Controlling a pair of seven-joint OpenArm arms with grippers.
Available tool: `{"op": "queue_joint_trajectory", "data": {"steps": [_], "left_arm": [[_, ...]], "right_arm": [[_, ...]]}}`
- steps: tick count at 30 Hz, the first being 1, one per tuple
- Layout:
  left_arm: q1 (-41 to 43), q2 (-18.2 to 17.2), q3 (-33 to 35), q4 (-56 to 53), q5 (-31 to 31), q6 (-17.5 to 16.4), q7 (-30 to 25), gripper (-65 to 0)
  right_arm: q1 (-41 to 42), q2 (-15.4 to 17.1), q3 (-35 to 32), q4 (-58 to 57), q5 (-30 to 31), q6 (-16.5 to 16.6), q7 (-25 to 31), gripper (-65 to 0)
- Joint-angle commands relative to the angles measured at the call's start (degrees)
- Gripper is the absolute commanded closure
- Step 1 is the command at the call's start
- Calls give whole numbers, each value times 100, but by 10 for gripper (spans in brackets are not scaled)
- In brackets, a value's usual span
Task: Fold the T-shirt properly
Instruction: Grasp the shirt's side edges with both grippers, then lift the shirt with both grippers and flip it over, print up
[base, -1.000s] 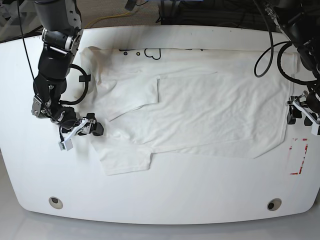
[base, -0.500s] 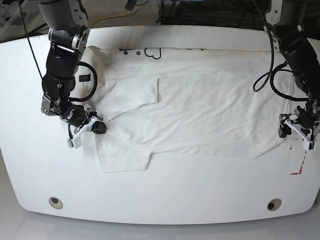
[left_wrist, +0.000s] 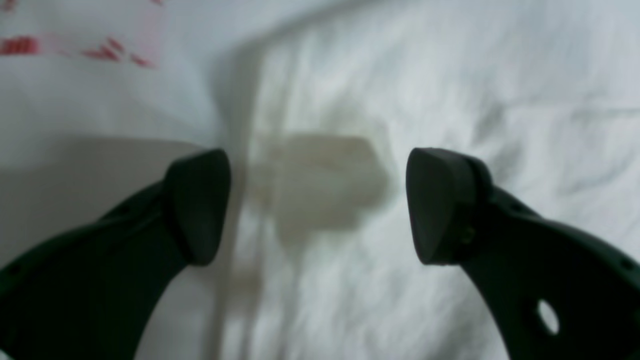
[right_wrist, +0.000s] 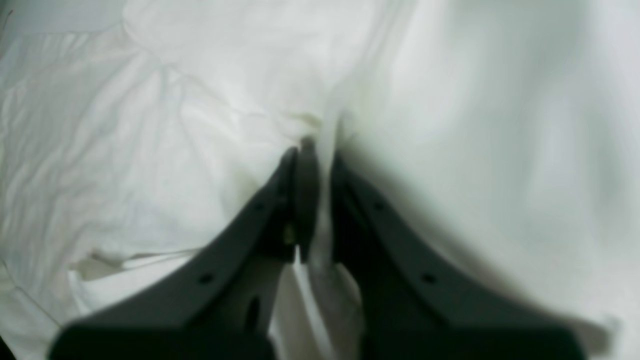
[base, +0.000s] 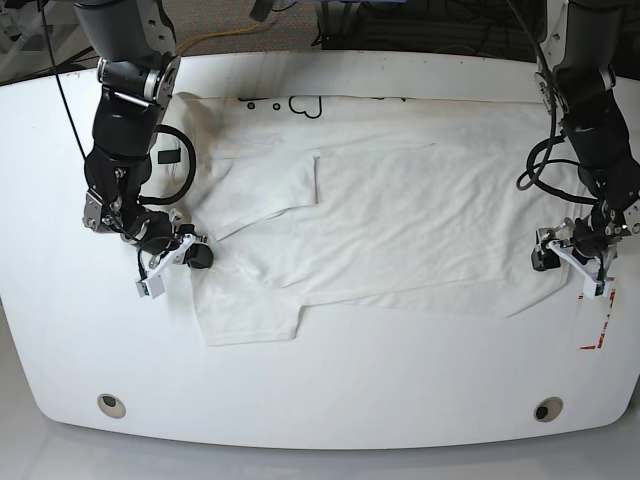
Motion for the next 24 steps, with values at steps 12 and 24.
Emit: {"op": "queue_joint_trajectory", "data": {"steps": [12,24], "left_arm": [[-176,-28,126,-332,-57,-28,-53,-378],[-159,-37,126,38,-39,-37,-299,0]], "right_arm": [[126,66,6,90,64,8,5,0],[118,-48,6,794,20,8,-303,0]]}}
